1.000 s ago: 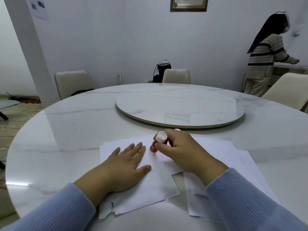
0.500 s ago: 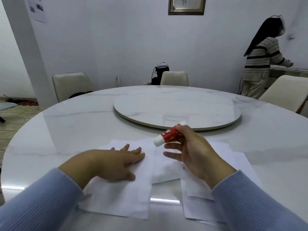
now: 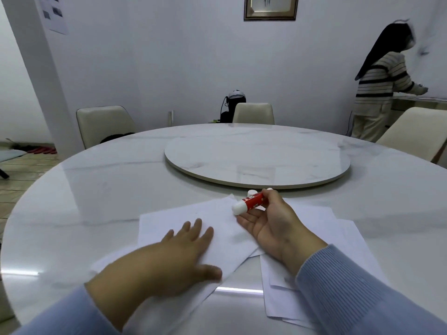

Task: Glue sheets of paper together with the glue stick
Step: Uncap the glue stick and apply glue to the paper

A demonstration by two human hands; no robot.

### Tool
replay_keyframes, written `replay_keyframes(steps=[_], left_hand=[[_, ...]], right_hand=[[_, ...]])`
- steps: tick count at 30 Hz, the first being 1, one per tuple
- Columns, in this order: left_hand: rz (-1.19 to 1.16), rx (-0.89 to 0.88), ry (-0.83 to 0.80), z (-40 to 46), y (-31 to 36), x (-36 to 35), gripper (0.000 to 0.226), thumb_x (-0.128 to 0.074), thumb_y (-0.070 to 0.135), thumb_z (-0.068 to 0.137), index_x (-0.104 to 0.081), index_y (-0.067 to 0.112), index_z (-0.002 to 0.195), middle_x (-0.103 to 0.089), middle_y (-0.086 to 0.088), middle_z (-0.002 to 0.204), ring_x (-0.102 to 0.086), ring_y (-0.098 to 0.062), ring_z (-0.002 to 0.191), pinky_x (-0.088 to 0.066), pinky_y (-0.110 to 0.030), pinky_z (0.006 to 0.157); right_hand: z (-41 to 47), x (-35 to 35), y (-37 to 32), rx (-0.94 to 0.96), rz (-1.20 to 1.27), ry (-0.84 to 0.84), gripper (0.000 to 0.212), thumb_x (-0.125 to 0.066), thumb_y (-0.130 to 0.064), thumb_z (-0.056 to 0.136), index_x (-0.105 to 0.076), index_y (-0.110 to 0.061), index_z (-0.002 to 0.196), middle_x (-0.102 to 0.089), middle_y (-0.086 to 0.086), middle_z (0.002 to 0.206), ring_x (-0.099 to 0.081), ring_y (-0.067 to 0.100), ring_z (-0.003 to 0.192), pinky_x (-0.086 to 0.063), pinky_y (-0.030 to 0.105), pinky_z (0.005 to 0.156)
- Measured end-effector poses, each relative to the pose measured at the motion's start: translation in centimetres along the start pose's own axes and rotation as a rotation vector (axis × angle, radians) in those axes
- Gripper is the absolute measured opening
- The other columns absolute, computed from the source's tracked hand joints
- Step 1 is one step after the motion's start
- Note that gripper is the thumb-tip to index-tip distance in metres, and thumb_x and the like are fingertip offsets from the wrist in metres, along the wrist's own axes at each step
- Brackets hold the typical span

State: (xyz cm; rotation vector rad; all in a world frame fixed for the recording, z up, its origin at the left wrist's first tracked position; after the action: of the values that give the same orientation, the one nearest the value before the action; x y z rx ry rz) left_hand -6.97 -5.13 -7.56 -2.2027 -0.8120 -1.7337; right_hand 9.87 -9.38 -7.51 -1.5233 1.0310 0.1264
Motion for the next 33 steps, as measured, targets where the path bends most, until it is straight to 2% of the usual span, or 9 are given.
replay_keyframes(steps=[3, 6, 10, 14, 18, 24, 28, 31, 33], left_hand=[[-0.03, -0.062, -0.139, -0.4, -1.3, 1.4, 0.086, -0.059, 0.053, 0.082, -0.002, 0.046, 0.146, 0.017, 0.027, 0.152, 0.017, 0.003, 0.138, 0.003, -0.028, 0.114], [-0.123, -0.107, -0.032, -0.2, -1.0, 2.6, 0.074, -0.057, 0.051, 0.084, -0.012, 0.053, 0.143, 0.012, 0.036, 0.145, 0.014, 0.011, 0.134, 0.003, -0.021, 0.111], [-0.152, -0.072, 0.12, 0.7, -0.3, 0.9, 0.066, -0.033, 0.059, 0.091, -0.003, 0.041, 0.148, 0.012, 0.026, 0.153, 0.016, 0.013, 0.132, 0.009, -0.018, 0.111], [-0.07, -0.055, 0.135, 1.1, -0.6, 0.0, 0.07, -0.029, 0.062, 0.09, 0.004, 0.041, 0.147, 0.015, 0.025, 0.153, 0.019, 0.014, 0.126, 0.012, -0.018, 0.108], [-0.062, -0.05, 0.152, 1.0, -0.7, 0.1, 0.07, -0.029, 0.062, 0.09, 0.004, 0.04, 0.147, 0.013, 0.024, 0.154, 0.016, 0.011, 0.133, 0.01, -0.02, 0.111], [-0.035, -0.041, 0.145, 1.0, -0.6, -0.1, 0.069, -0.027, 0.061, 0.091, 0.006, 0.039, 0.147, 0.015, 0.023, 0.154, 0.015, 0.005, 0.139, 0.01, -0.022, 0.112], [-0.082, -0.049, 0.127, 0.9, -0.7, 0.1, 0.055, -0.017, 0.047, 0.098, 0.005, 0.038, 0.148, 0.014, 0.022, 0.155, 0.014, 0.005, 0.139, 0.01, -0.022, 0.113], [-0.06, -0.052, 0.128, 1.0, -0.6, 0.2, 0.053, -0.017, 0.042, 0.1, 0.005, 0.037, 0.148, 0.014, 0.02, 0.155, 0.014, 0.004, 0.14, 0.009, -0.023, 0.114], [-0.036, -0.055, 0.13, 0.9, -0.6, 0.1, 0.055, -0.019, 0.042, 0.099, 0.006, 0.036, 0.148, 0.014, 0.02, 0.155, 0.015, 0.003, 0.14, 0.009, -0.022, 0.114]], right_hand=[[-0.1, -0.1, -0.1, 0.016, 0.006, -0.024, 0.031, -0.042, -0.036, 0.097, -0.052, -0.01, 0.111, -0.068, 0.024, 0.108, -0.066, 0.032, 0.099, -0.049, 0.04, 0.093], [-0.2, -0.1, -0.6, 0.123, -0.043, -0.018, 0.028, -0.044, -0.038, 0.097, -0.054, -0.012, 0.1, -0.069, 0.014, 0.1, -0.066, 0.022, 0.093, -0.049, 0.034, 0.088], [-1.5, -0.7, -2.3, 0.518, -0.527, 0.01, 0.024, -0.047, -0.047, 0.093, -0.059, -0.026, 0.088, -0.062, -0.014, 0.07, -0.051, -0.003, 0.057, -0.044, 0.015, 0.06], [-2.4, -1.9, -2.2, 0.731, -0.937, -0.09, 0.011, -0.054, -0.032, 0.091, -0.059, -0.027, 0.083, -0.069, -0.022, 0.073, -0.056, 0.0, 0.06, -0.045, 0.016, 0.061], [-2.5, -2.2, -1.4, 0.684, -1.068, -0.166, 0.007, -0.057, -0.028, 0.089, -0.062, -0.025, 0.088, -0.07, -0.016, 0.081, -0.061, 0.006, 0.072, -0.048, 0.024, 0.072], [-3.8, -2.5, -1.9, 0.674, -1.224, -0.215, 0.017, -0.056, -0.032, 0.08, -0.06, -0.016, 0.076, -0.051, -0.011, 0.057, -0.04, 0.005, 0.053, -0.037, 0.026, 0.056], [-4.9, -2.8, -1.8, 0.501, -1.199, -0.396, 0.019, -0.058, -0.026, 0.074, -0.052, -0.017, 0.059, -0.044, -0.009, 0.052, -0.039, 0.009, 0.05, -0.035, 0.024, 0.05], [-5.3, -2.7, -1.0, 0.339, -1.181, -0.551, 0.026, -0.061, -0.022, 0.073, -0.059, 0.004, 0.072, -0.052, 0.008, 0.059, -0.046, 0.013, 0.05, -0.039, 0.022, 0.048], [-5.4, -2.7, -1.3, 0.3, -1.135, -0.608, 0.026, -0.064, -0.023, 0.07, -0.066, 0.002, 0.074, -0.056, 0.016, 0.061, -0.049, 0.015, 0.047, -0.04, 0.022, 0.048]])
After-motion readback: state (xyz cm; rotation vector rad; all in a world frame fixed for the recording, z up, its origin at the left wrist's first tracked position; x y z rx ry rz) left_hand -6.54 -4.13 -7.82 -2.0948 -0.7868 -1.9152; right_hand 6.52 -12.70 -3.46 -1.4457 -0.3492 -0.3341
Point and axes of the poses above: each hand's wrist, its own z-axis towards the middle knuckle, its own x-axis out of the back of the hand, y = z × x, the point moved 5 cm from there along z, towards the middle knuckle
